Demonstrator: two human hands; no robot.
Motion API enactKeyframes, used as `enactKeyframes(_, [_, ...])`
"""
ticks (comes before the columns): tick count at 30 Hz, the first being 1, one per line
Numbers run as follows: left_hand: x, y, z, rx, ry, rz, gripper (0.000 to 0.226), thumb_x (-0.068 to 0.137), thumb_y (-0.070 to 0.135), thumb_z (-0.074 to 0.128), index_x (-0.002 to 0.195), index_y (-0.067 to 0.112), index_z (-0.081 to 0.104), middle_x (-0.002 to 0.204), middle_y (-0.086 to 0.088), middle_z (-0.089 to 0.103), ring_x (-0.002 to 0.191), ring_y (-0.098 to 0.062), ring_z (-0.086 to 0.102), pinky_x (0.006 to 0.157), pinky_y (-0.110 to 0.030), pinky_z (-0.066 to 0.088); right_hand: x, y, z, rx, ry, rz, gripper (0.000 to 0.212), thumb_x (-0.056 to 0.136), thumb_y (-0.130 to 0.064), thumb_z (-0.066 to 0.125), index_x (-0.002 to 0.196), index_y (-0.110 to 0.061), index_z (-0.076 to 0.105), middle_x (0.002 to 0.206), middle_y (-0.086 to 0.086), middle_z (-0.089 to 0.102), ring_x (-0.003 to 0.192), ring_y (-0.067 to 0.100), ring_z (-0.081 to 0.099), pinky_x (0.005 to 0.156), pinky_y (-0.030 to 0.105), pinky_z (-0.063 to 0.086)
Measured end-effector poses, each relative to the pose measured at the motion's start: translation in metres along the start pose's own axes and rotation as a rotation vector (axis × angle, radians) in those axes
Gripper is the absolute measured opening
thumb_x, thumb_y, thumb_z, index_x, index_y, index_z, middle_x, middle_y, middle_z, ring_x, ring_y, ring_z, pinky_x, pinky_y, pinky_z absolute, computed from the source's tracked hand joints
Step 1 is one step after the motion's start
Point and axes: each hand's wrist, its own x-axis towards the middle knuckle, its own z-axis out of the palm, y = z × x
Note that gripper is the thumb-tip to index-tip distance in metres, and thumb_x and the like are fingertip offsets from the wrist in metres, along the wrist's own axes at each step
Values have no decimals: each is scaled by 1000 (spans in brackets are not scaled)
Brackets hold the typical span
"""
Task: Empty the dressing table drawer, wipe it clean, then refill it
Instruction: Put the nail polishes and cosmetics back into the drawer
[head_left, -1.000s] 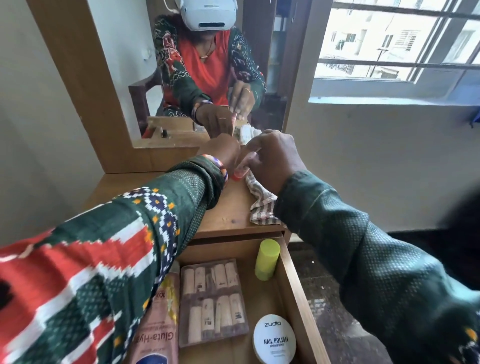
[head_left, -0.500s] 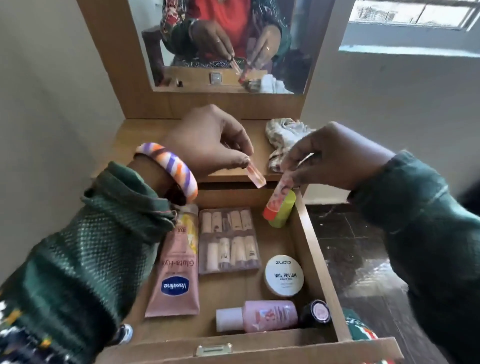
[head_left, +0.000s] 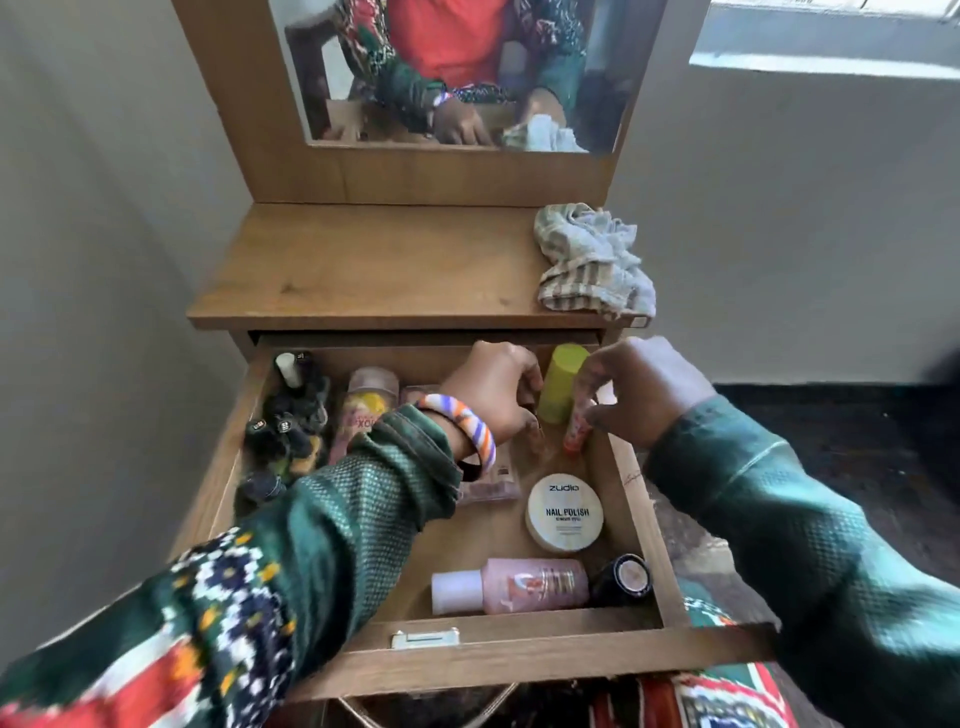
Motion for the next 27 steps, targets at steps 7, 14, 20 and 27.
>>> enactKeyframes(7, [7,1,17,-21,13,7,32,70,5,72,102,6,66,98,-13,71,93,-28,66,82,-35,54,0,1,3,9,-24,32,21,75,-18,67,65,-34,57,72,-8,51,73,15,50,69,23,41])
enactKeyframes(14, [6,7,18,-76,13,-5,30,69,2,71,98,2,66,94,-13,72,88,-27,68,79,-35,56,-2,-1,-2,37,-87,13,22,74,-16,69,77,-34,58,79,-15,61,77,10,47,75,28,48])
enactKeyframes(20, [2,10,19,-127,14,5,32,71,2,72,102,1,64,94,-14,72,87,-26,68,78,-32,56,-2,0,-5,15,-122,26,21,74,-16,70,90,-29,65,80,-15,61,77,10,50,74,27,48])
enactKeyframes(27, [2,10,22,-113,15,7,23,71,2,71,94,3,67,94,-15,71,89,-29,67,80,-37,55,0,2,-4,8,-122,14,23,73,-17,72,91,-30,65,85,-14,65,70,7,48,70,24,44])
